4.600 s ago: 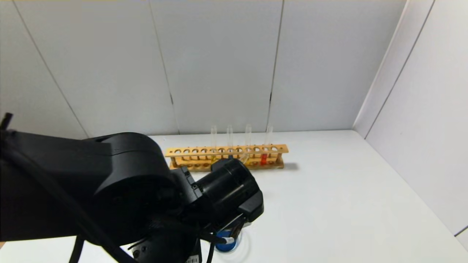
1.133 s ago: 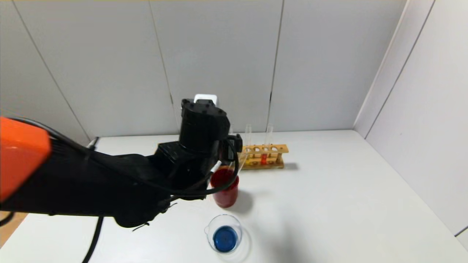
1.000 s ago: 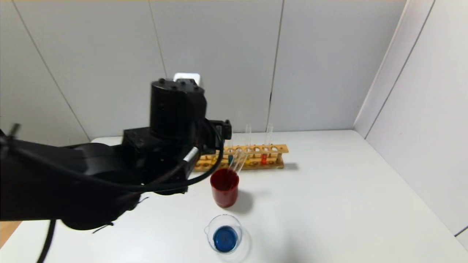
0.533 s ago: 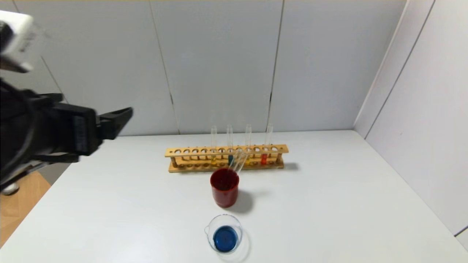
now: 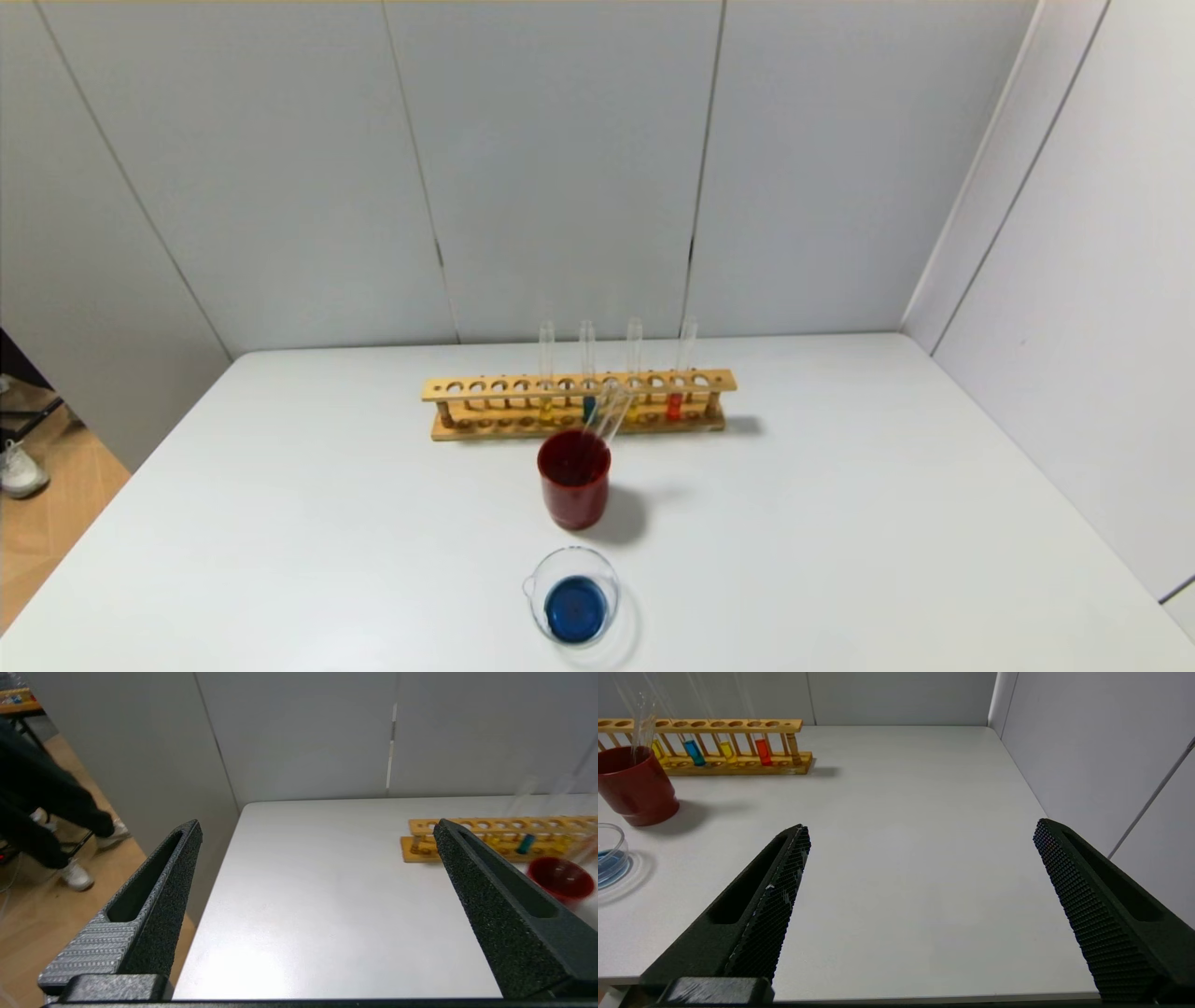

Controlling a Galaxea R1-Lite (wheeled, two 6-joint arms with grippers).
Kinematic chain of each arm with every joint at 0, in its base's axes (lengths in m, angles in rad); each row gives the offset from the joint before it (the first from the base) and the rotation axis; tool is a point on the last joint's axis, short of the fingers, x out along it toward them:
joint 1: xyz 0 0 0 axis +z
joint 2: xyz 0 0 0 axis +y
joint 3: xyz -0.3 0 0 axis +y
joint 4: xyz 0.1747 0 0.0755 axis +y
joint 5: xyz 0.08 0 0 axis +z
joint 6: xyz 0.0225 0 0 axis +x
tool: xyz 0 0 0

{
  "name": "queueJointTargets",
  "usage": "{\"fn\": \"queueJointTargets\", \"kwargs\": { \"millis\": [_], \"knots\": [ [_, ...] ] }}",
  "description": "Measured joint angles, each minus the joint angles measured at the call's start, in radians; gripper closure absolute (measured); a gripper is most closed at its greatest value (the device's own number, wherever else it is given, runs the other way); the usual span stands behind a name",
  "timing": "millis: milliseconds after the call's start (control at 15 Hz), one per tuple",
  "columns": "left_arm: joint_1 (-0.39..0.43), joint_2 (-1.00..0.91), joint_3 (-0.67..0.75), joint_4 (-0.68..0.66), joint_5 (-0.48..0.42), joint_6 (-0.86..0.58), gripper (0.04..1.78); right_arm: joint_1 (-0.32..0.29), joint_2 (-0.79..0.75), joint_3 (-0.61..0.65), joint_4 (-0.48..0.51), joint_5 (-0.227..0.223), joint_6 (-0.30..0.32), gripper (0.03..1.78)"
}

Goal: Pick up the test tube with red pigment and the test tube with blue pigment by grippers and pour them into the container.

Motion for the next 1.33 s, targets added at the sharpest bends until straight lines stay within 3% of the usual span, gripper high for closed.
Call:
{"fn": "queueJointTargets", "kwargs": {
  "millis": [200,467,733,867,1000,1333],
  "knots": [
    [0.106,-0.198,0.093,0.042,-0.196,-0.007,0.07,0.0,0.0,0.0,0.0,0.0,0.0,0.06],
    [0.142,-0.388,0.323,-0.089,-0.406,-0.068,0.07,0.0,0.0,0.0,0.0,-0.001,0.0,0.06],
    [0.148,-0.435,0.631,-0.286,-0.422,-0.112,0.07,0.0,0.0,0.0,0.0,-0.001,0.0,0.06],
    [0.148,-0.44,0.733,-0.354,-0.377,-0.103,0.07,0.0,0.0,0.0,0.0,0.0,0.0,0.06],
    [0.149,-0.441,0.759,-0.287,-0.279,-0.046,0.07,0.0,0.0,0.0,0.0,0.0,0.0,0.06],
    [0.149,-0.442,0.743,-0.207,-0.313,-0.001,0.07,0.0,0.0,0.0,0.0,0.0,0.0,0.06]
  ]
}}
